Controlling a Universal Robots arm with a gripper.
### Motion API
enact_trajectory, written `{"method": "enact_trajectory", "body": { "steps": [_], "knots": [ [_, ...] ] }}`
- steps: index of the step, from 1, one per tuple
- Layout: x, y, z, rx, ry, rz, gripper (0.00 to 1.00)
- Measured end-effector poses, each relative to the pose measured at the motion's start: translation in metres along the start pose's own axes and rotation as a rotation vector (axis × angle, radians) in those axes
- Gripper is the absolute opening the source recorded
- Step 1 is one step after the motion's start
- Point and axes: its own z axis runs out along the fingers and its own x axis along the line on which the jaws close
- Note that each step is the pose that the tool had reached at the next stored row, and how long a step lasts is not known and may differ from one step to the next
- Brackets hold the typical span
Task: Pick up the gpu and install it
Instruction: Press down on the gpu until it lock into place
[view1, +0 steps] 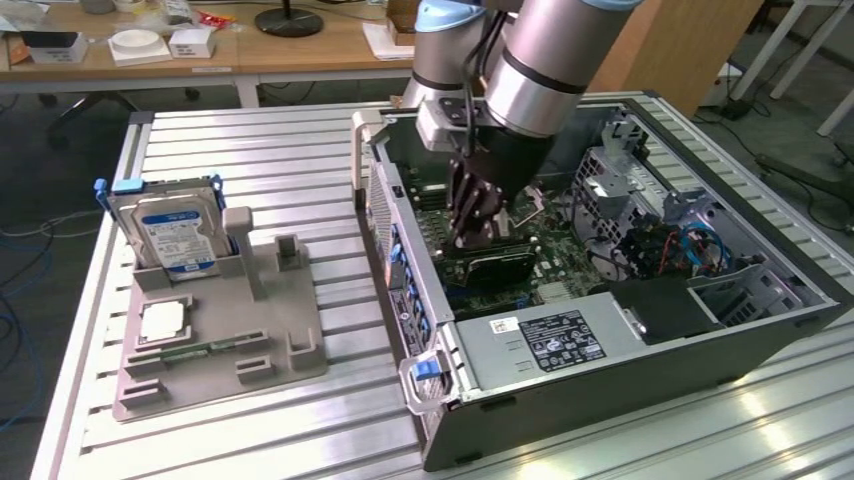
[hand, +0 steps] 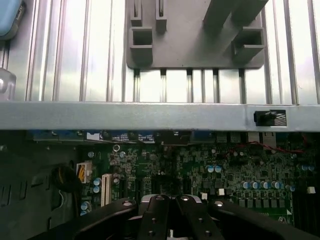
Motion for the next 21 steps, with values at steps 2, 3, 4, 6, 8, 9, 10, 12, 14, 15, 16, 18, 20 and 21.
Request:
{"method": "enact_trajectory", "body": {
  "steps": [2, 3, 4, 6, 8, 9, 10, 12, 14, 15, 16, 18, 20, 21],
  "knots": [
    [-0.002, 0.0, 0.0001, -0.0023, 0.0008, 0.0, 0.1],
    [-0.003, 0.0001, 0.0, -0.0029, 0.001, 0.0, 0.1],
    [-0.005, 0.0002, 0.0, -0.0035, 0.0015, 0.0, 0.1],
    [-0.008, 0.0004, 0.0001, -0.0042, 0.0034, 0.001, 0.1],
    [-0.01, 0.0021, 0.0005, -0.0041, 0.0038, 0.001, 0.1],
    [-0.01, 0.0039, 0.0009, -0.0042, 0.0039, 0.001, 0.1],
    [-0.011, 0.0054, 0.0011, -0.0046, 0.0042, 0.001, 0.1],
    [-0.013, 0.0062, 0.0014, -0.008, 0.0061, 0.001, 0.1],
    [-0.016, 0.0062, 0.0013, -0.0143, 0.0086, 0.002, 0.1],
    [-0.017, 0.0063, 0.0013, -0.0221, 0.009, 0.002, 0.1],
    [-0.018, 0.0065, 0.0013, -0.0292, 0.0096, 0.002, 0.1],
    [-0.02, 0.0067, 0.0014, -0.0465, 0.0116, 0.002, 0.1],
    [-0.02, 0.0071, 0.0016, -0.0614, 0.0123, 0.003, 0.1],
    [-0.021, 0.0073, 0.0016, -0.0708, 0.0128, 0.003, 0.1]
  ]
}}
